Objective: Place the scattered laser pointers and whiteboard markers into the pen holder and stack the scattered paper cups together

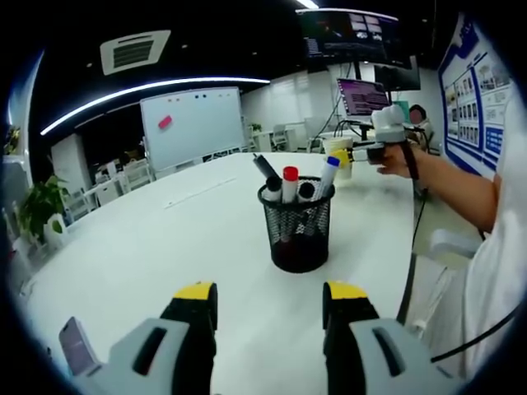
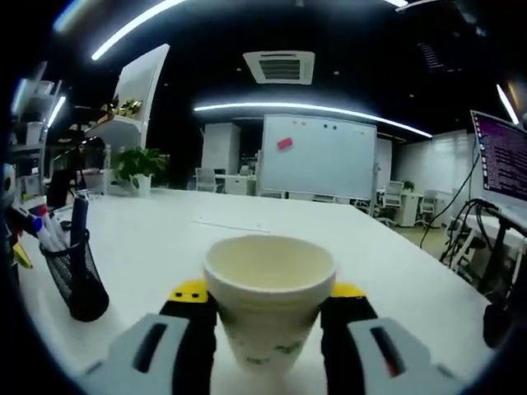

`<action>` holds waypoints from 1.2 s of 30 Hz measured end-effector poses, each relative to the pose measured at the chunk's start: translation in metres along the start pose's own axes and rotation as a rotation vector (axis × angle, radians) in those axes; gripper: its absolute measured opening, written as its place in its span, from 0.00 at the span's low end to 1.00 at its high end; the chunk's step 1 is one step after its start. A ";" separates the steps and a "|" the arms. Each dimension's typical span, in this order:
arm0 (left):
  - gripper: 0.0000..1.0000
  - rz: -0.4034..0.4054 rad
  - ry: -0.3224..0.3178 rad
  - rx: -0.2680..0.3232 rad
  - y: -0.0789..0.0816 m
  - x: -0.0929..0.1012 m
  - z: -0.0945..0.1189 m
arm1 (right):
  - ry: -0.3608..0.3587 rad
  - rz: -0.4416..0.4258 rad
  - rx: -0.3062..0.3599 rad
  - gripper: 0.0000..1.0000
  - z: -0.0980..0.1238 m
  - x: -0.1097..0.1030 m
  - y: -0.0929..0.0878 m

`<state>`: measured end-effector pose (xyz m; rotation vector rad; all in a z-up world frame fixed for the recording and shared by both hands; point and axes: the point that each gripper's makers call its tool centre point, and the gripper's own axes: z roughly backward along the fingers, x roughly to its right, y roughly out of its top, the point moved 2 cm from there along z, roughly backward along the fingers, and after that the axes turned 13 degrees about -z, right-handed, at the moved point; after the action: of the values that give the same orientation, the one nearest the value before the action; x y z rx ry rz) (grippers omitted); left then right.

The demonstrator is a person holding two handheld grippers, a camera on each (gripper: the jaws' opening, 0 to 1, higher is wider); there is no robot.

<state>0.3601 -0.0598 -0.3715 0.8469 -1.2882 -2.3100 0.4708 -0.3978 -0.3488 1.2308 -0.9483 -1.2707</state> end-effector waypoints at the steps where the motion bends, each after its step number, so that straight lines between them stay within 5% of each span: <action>1: 0.52 -0.001 0.000 0.000 0.000 0.000 0.000 | 0.001 0.003 -0.003 0.50 0.000 0.000 0.000; 21: 0.52 0.000 0.000 0.000 0.000 0.001 0.000 | 0.009 0.013 0.035 0.50 0.003 -0.002 0.006; 36: 0.52 0.002 0.001 -0.002 -0.002 0.000 0.001 | 0.027 0.098 0.088 0.50 0.008 -0.016 0.022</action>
<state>0.3595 -0.0579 -0.3731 0.8457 -1.2850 -2.3091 0.4643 -0.3855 -0.3244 1.2513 -1.0419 -1.1437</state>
